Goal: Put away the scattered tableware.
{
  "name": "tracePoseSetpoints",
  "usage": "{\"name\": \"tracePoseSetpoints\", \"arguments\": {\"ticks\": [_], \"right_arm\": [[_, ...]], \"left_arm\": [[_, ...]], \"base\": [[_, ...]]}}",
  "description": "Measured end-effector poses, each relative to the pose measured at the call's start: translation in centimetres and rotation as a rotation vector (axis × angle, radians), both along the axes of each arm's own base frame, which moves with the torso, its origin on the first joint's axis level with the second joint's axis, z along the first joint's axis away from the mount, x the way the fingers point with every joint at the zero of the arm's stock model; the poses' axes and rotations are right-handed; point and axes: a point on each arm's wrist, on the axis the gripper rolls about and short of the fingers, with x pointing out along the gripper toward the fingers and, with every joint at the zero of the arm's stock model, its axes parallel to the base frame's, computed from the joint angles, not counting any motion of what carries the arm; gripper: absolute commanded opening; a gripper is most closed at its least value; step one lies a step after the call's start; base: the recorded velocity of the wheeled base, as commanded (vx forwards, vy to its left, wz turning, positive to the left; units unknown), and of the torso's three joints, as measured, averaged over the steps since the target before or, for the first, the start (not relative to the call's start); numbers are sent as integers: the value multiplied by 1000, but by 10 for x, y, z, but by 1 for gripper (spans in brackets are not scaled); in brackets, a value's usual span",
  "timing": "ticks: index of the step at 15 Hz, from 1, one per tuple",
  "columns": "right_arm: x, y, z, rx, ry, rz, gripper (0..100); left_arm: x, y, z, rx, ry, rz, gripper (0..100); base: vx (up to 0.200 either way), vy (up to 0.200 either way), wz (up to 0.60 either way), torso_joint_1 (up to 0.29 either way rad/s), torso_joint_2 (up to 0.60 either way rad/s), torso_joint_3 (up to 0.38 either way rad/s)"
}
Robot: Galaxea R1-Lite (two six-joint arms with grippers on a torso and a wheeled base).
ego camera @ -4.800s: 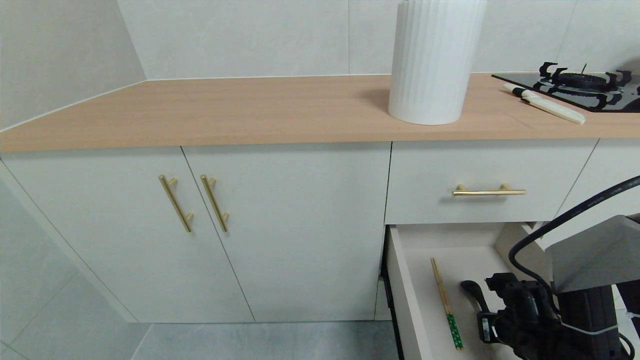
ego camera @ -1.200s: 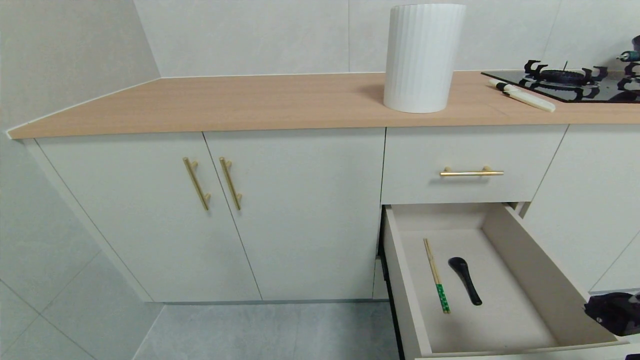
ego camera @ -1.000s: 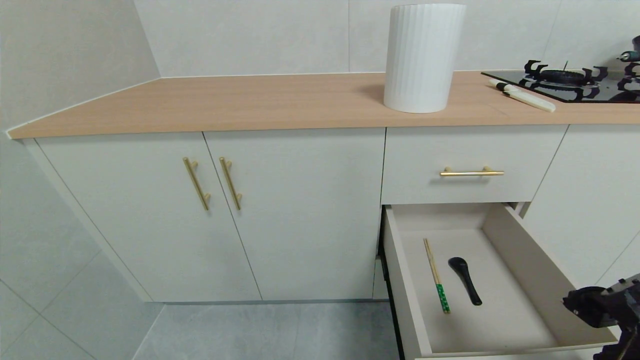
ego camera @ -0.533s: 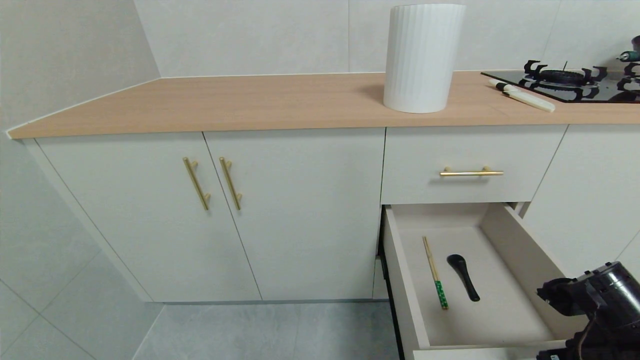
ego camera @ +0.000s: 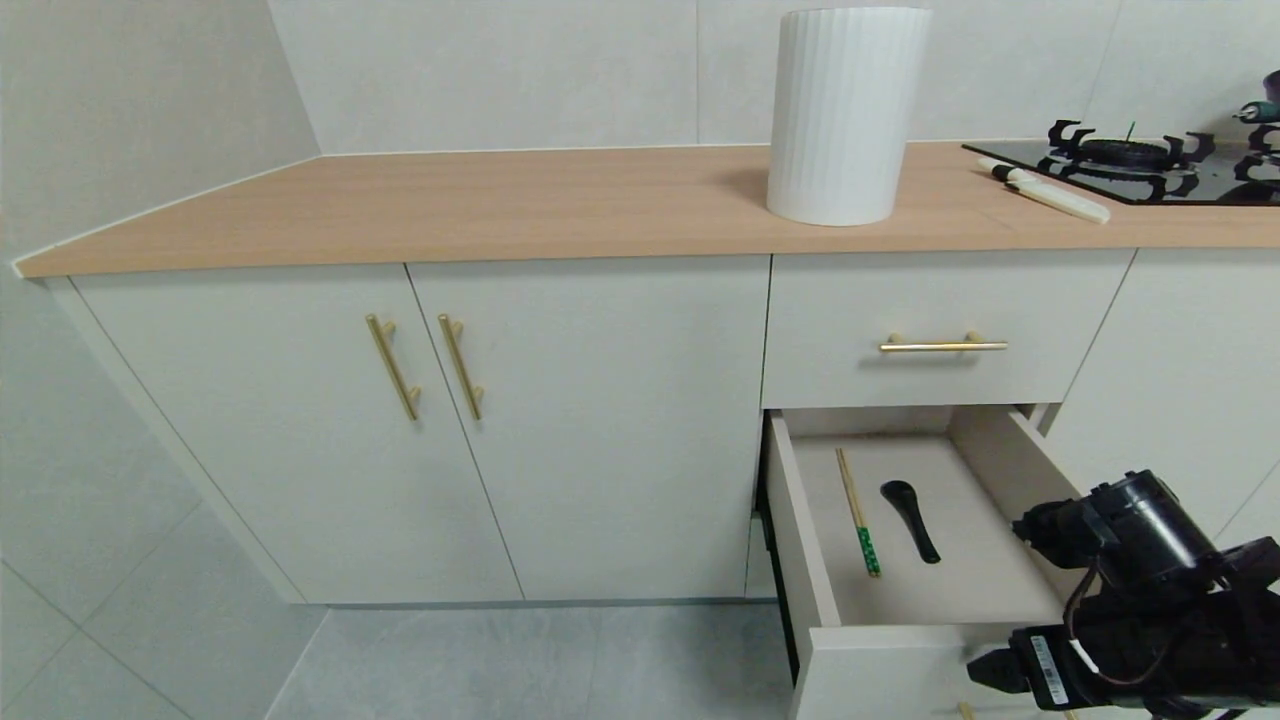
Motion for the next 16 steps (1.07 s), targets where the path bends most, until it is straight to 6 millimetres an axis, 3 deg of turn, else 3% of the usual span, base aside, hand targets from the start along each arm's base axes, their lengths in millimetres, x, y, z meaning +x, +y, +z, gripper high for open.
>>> {"name": "tracePoseSetpoints", "arguments": {"ticks": [12, 16], "right_arm": [[103, 4, 6, 12, -141, -80, 100], [130, -1, -12, 1, -232, -132, 100]], "left_arm": [[0, 0, 0, 0, 1, 0, 100], [0, 0, 0, 0, 1, 0, 100]], "base": [[0, 0, 0, 0, 0, 0], [0, 0, 0, 0, 0, 0]]}}
